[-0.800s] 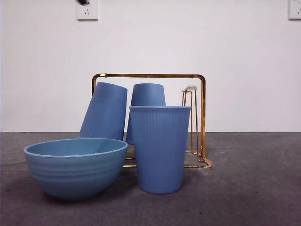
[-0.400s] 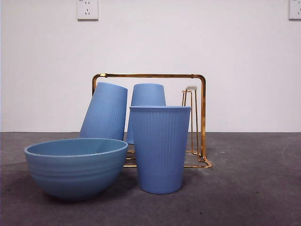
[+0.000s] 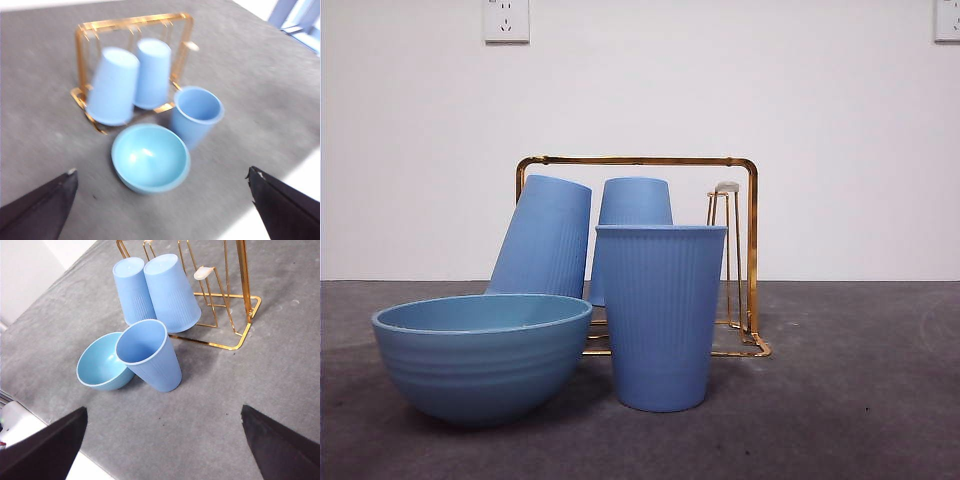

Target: Right arm lift cup from the cupboard, then place it on the right of the bowl

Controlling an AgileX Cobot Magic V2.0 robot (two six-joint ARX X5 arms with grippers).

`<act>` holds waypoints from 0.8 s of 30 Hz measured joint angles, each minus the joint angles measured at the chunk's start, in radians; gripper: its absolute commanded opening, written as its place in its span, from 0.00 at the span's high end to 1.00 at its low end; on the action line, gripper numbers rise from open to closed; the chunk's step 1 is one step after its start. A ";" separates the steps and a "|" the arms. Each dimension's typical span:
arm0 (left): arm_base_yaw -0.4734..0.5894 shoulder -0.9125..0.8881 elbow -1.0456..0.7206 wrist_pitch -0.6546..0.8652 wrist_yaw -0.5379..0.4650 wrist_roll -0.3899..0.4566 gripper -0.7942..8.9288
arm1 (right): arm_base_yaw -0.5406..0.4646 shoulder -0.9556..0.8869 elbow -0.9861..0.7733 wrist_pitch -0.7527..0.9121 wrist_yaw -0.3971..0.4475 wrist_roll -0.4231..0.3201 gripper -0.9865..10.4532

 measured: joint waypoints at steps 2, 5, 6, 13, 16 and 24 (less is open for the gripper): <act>0.000 -0.004 0.000 -0.011 0.020 -0.005 0.38 | 0.000 0.000 0.000 0.001 0.001 0.000 0.49; 0.000 -0.004 0.000 -0.029 0.024 -0.005 0.38 | 0.000 0.000 0.000 0.010 0.005 0.000 0.49; 0.000 -0.004 0.000 -0.029 0.024 -0.003 0.40 | 0.000 0.000 0.000 0.013 0.006 0.000 0.49; 0.000 -0.004 0.000 -0.022 0.025 0.005 0.91 | 0.000 0.000 0.000 0.018 0.010 0.001 0.89; 0.000 -0.004 0.000 -0.011 0.025 0.005 0.91 | 0.000 0.000 0.000 0.042 0.010 0.001 0.89; 0.000 -0.004 0.000 -0.009 0.025 0.005 0.91 | 0.000 0.000 0.000 0.043 0.010 0.001 0.89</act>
